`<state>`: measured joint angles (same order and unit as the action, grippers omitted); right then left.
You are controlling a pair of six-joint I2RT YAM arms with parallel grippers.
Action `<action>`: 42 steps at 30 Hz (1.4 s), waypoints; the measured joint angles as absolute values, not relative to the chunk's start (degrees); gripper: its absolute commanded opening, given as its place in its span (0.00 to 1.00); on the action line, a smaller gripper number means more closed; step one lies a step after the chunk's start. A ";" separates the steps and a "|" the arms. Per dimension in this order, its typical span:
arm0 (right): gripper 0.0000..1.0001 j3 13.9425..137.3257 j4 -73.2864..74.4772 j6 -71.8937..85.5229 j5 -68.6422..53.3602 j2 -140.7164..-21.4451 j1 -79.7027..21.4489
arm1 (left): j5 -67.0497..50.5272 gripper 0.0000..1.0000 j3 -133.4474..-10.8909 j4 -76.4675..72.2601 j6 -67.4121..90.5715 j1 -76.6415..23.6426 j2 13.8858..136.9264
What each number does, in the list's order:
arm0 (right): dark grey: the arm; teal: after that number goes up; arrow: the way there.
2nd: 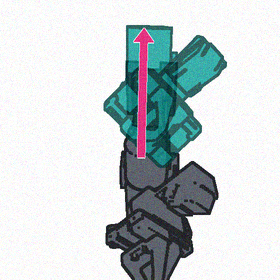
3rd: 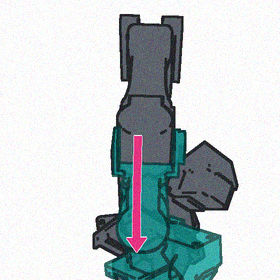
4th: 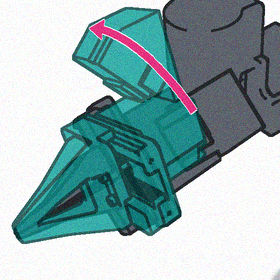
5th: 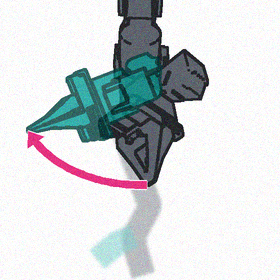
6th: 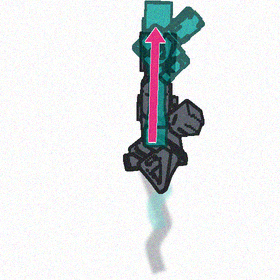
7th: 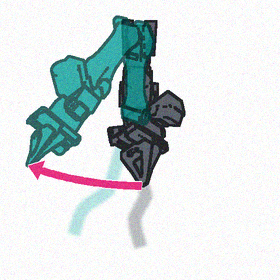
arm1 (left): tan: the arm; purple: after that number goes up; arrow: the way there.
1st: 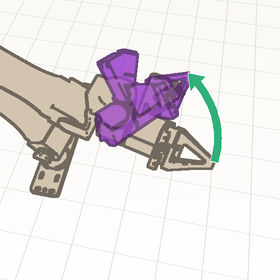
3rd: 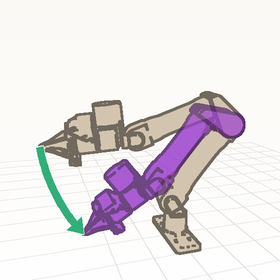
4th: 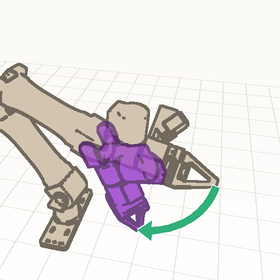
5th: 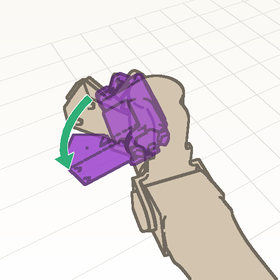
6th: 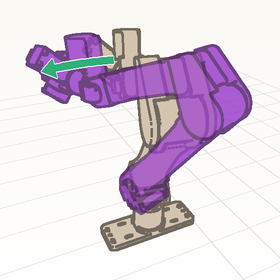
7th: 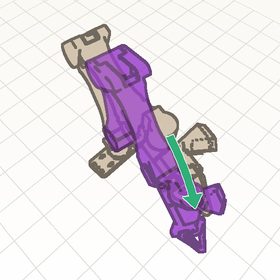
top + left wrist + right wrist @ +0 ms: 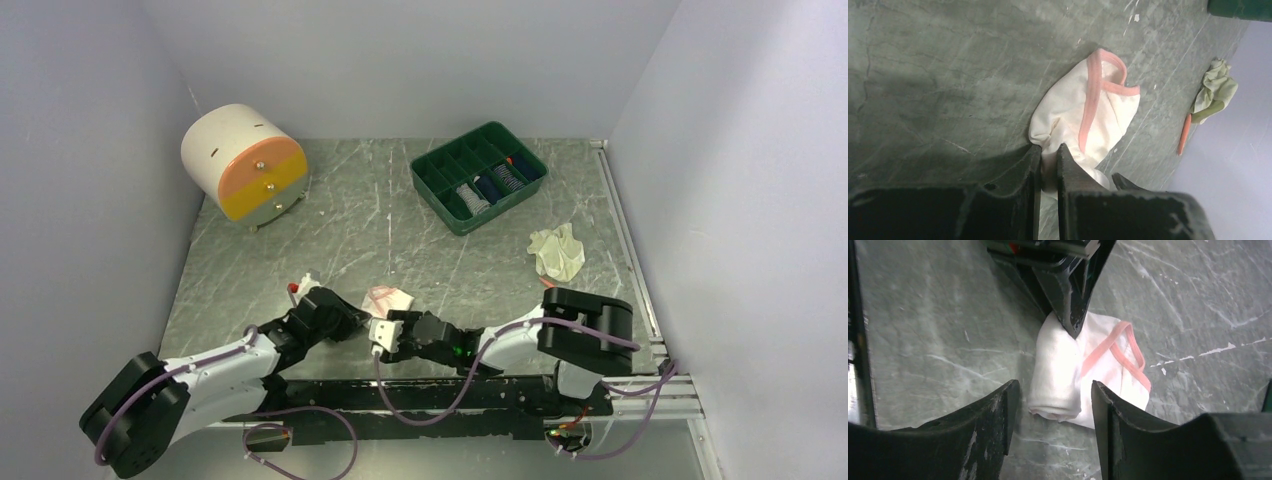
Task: Roll the underwear
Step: Roll the underwear to the center of the board.
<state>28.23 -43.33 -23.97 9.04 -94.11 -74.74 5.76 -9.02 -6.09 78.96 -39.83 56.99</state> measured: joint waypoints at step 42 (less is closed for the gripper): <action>0.00 26.68 -62.50 21.61 -15.20 -106.80 -67.94 | 3.49 0.95 -9.74 28.49 74.39 -39.79 23.38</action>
<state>26.68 -62.50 21.61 -15.20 -106.80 -67.94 3.49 -9.74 28.49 74.39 -39.79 23.38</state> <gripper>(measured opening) 0.114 0.962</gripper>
